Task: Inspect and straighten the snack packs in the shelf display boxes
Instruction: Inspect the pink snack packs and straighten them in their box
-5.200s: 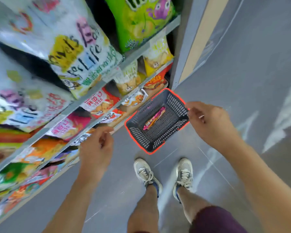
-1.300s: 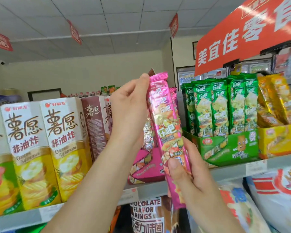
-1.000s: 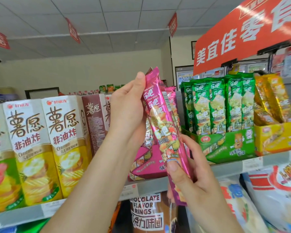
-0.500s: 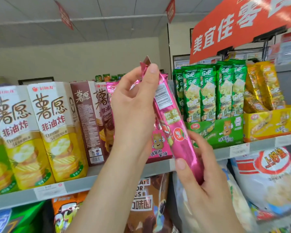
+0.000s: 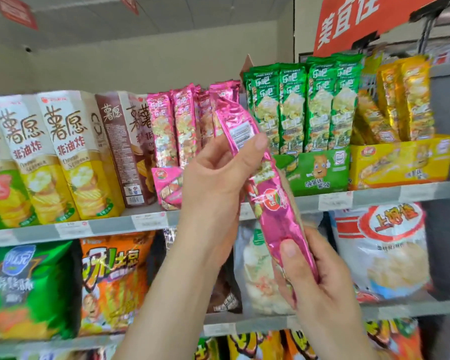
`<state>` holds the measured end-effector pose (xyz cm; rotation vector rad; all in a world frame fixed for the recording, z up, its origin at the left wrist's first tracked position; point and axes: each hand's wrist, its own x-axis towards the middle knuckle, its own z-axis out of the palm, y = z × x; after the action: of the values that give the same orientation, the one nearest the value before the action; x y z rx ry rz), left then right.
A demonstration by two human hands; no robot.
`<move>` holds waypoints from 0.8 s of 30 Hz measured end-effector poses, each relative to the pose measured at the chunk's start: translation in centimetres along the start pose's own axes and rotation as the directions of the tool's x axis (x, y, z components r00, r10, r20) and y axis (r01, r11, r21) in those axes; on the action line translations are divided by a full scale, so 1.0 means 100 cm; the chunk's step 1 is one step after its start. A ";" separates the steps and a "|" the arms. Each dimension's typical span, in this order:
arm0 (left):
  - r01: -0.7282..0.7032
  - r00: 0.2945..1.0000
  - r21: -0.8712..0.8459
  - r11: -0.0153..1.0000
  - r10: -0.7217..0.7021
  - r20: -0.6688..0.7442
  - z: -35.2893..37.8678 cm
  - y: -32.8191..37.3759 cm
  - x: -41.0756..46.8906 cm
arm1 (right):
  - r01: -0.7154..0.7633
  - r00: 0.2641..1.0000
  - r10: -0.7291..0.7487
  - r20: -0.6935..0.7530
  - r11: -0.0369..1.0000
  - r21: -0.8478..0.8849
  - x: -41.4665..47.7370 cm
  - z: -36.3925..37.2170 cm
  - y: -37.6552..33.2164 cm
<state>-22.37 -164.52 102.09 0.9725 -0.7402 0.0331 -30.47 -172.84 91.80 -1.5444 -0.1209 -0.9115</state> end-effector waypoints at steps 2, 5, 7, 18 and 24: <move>0.001 1.000 0.015 1.000 0.000 -0.023 0.004 -0.004 -0.014 | -0.029 0.999 0.029 0.018 0.999 0.023 -0.008 -0.004 -0.002; 0.050 0.998 0.045 0.998 -0.048 -0.049 0.011 -0.009 -0.036 | -0.034 0.997 0.032 0.063 0.998 0.045 -0.016 -0.011 -0.010; 0.082 0.995 0.033 0.996 -0.079 -0.067 0.014 -0.011 -0.048 | -0.032 0.996 0.027 0.088 0.998 0.056 -0.019 -0.015 -0.017; 0.150 0.983 -0.005 0.989 -0.150 -0.105 0.013 -0.023 -0.084 | -0.099 0.989 0.084 0.125 0.989 0.114 -0.028 -0.023 -0.021; 0.095 0.953 0.034 0.995 -0.081 -0.290 0.011 -0.021 -0.093 | -0.240 0.928 0.166 0.333 0.951 0.197 -0.034 -0.031 -0.021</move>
<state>-29.32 -163.85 95.43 1.0193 -0.4280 0.1132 -35.46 -173.68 91.17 -1.4382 -0.2799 -0.4633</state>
